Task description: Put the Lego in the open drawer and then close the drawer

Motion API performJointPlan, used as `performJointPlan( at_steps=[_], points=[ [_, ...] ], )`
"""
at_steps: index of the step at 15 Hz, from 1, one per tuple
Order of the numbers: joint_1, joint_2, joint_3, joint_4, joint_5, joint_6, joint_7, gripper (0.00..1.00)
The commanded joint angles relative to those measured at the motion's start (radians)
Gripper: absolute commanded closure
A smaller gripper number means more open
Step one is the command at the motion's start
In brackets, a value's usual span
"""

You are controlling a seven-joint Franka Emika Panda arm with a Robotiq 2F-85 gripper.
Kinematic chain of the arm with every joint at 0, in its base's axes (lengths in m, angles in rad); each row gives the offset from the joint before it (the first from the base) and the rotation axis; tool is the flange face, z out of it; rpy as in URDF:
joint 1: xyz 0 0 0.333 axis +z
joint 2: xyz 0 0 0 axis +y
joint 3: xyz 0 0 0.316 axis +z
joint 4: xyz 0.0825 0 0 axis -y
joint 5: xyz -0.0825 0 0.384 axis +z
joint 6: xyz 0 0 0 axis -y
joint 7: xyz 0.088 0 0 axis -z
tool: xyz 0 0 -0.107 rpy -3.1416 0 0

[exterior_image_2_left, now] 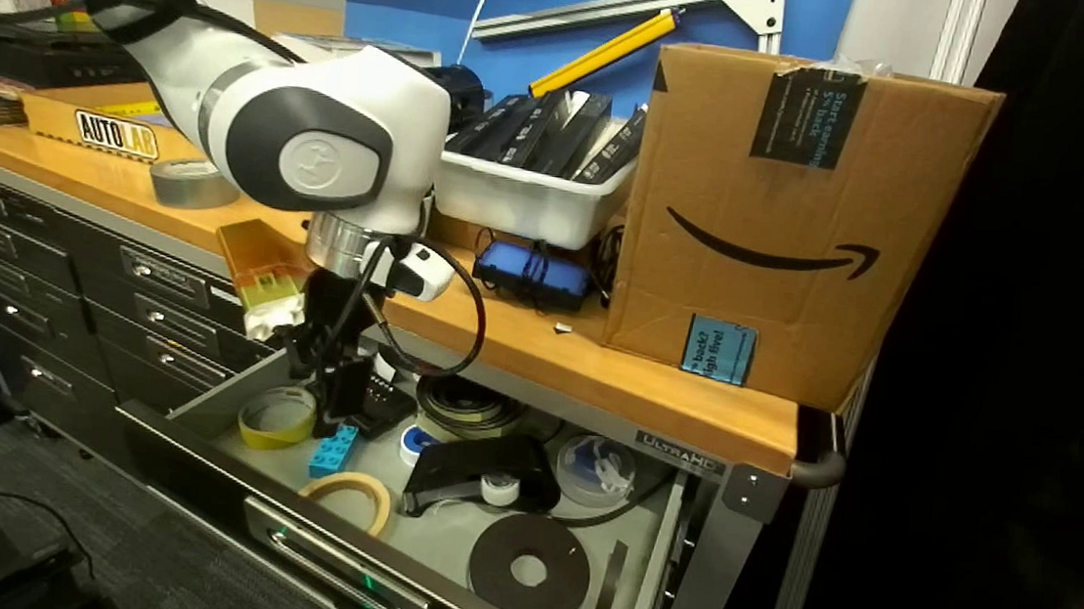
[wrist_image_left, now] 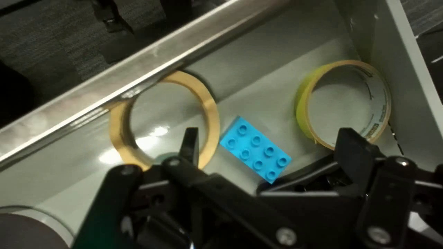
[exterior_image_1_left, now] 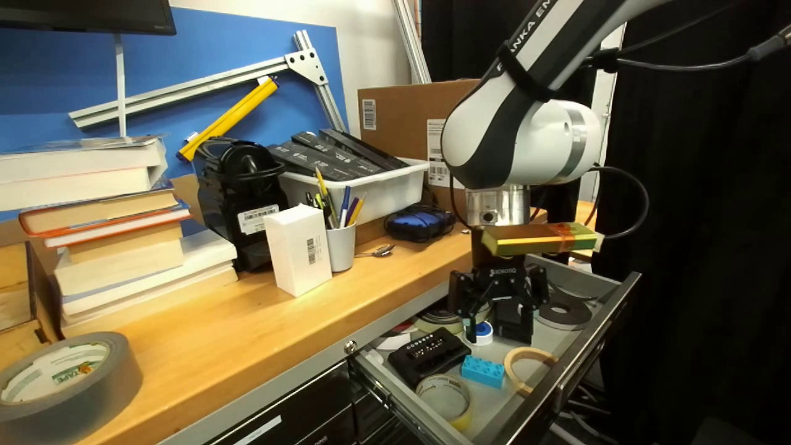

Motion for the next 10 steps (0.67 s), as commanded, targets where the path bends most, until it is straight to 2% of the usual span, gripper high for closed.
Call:
performJointPlan(
  at_steps=[1, 2, 5, 10],
  points=[
    [-0.036, -0.085, -0.039, -0.049, -0.049, -0.136, -0.125, 0.00],
    [-0.044, -0.068, -0.047, -0.035, -0.085, -0.206, -0.163, 0.00],
    [-0.054, 0.011, -0.058, -0.009, -0.171, -0.316, -0.222, 0.00],
    [-0.052, 0.177, -0.047, 0.020, -0.207, -0.349, -0.324, 0.00]
  ],
)
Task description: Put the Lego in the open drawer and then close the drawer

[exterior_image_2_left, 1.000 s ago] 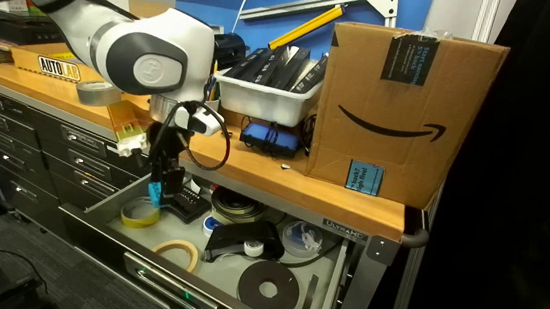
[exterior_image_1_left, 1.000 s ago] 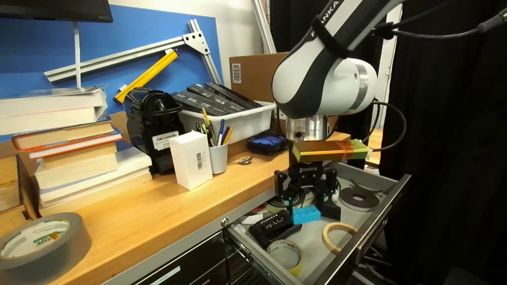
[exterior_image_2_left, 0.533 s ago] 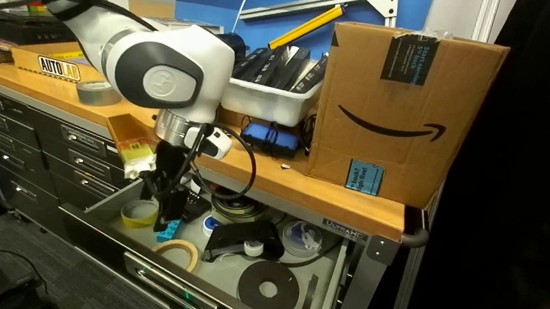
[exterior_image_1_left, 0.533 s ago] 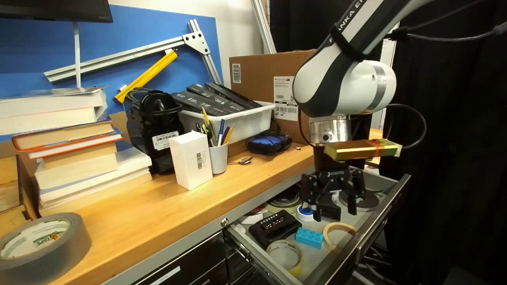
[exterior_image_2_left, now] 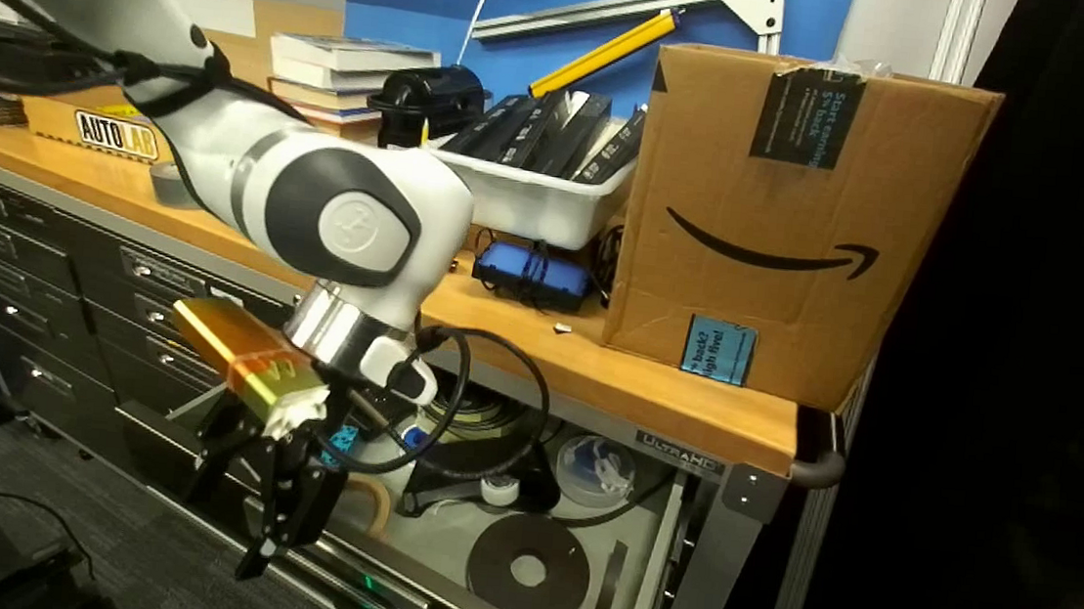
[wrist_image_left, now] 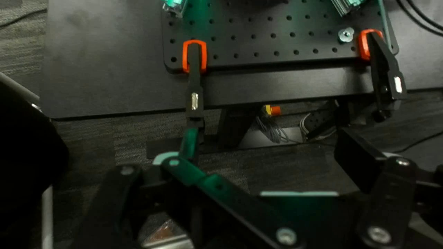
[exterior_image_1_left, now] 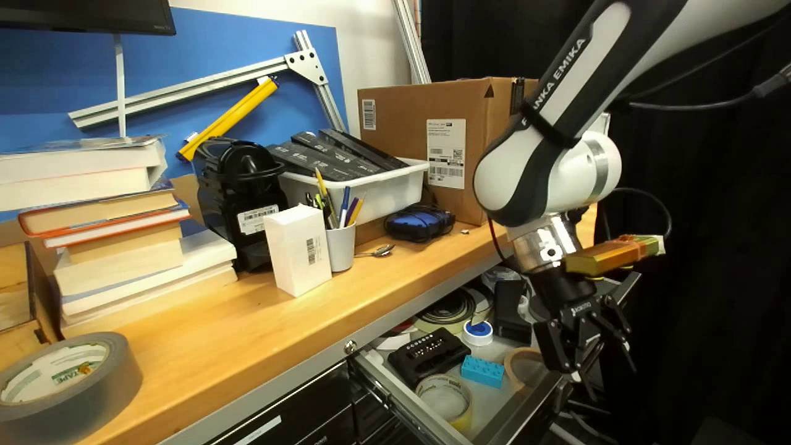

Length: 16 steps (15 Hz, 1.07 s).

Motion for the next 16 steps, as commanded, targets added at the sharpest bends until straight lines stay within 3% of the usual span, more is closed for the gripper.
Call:
performJointPlan(
  at_steps=[1, 3, 10, 13, 16],
  points=[
    [0.000, 0.113, 0.009, 0.049, 0.016, -0.009, -0.048, 0.00],
    [-0.012, 0.126, 0.009, 0.054, 0.130, 0.076, 0.005, 0.00],
    [-0.006, 0.131, 0.038, 0.116, 0.460, 0.211, 0.006, 0.00],
    [0.019, 0.143, 0.064, 0.122, 0.543, 0.394, 0.023, 0.00],
    [0.051, 0.168, 0.099, 0.121, 0.549, 0.627, 0.048, 0.00]
  ],
)
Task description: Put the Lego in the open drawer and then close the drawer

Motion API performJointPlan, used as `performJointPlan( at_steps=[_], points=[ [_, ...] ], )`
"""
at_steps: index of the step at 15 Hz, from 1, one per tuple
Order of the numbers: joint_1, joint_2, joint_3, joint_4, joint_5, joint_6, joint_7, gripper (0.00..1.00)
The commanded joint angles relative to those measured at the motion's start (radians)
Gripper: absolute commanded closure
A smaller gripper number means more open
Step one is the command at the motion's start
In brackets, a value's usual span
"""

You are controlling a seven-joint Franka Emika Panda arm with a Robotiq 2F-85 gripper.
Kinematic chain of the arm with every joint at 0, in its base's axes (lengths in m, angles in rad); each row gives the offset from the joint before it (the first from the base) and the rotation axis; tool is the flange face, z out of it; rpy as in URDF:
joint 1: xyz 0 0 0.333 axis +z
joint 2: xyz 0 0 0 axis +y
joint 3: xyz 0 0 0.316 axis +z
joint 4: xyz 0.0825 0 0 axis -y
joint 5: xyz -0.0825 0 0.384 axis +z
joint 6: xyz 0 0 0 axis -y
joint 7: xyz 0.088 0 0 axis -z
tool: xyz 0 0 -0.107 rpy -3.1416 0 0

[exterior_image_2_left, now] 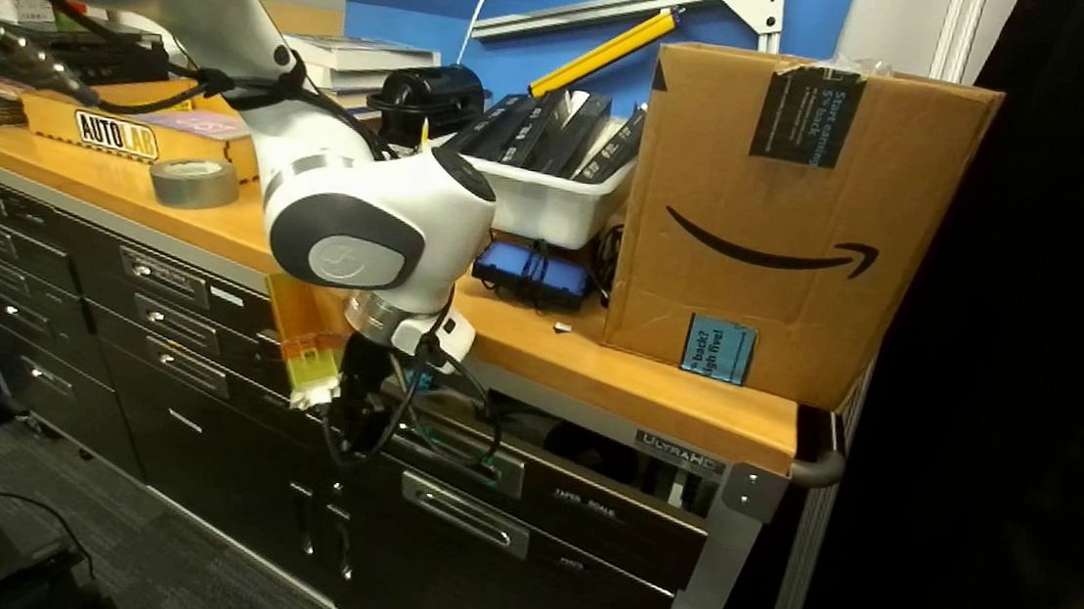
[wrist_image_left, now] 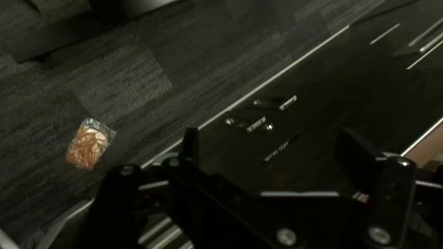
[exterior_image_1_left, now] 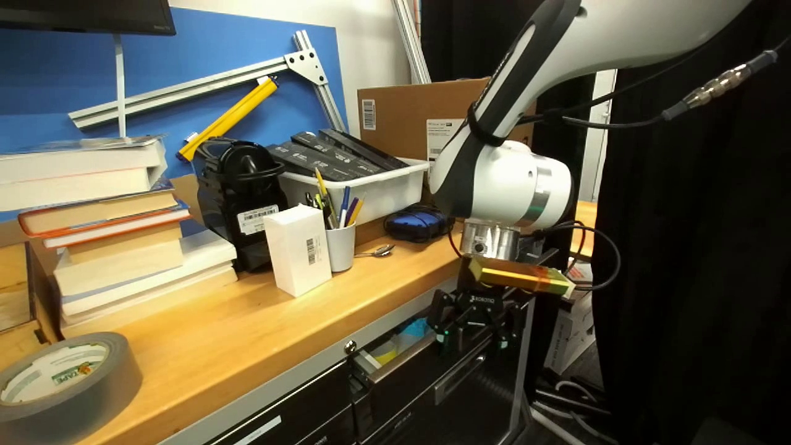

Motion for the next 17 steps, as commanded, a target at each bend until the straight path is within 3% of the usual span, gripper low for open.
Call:
performJointPlan(
  at_steps=[1, 4, 8, 11, 12, 14, 15, 16, 17],
  points=[
    [0.044, 0.040, 0.040, 0.012, 0.019, 0.255, 0.048, 0.00],
    [0.054, -0.019, 0.088, -0.063, 0.063, 0.446, 0.082, 0.00],
    [0.057, -0.188, 0.147, -0.196, 0.200, 0.531, 0.109, 0.00],
    [0.088, -0.335, 0.147, -0.253, 0.137, 0.591, 0.175, 0.00],
    [0.102, -0.373, 0.118, -0.261, 0.027, 0.559, 0.228, 0.00],
    [0.011, -0.448, 0.168, -0.235, -0.167, 0.337, 0.272, 0.00],
    [0.089, -0.422, 0.122, -0.190, -0.175, 0.258, 0.263, 0.00],
    [0.090, -0.383, 0.109, -0.217, -0.131, 0.366, 0.257, 0.00],
    [0.094, -0.409, 0.108, -0.208, -0.153, 0.304, 0.259, 0.00]
  ],
)
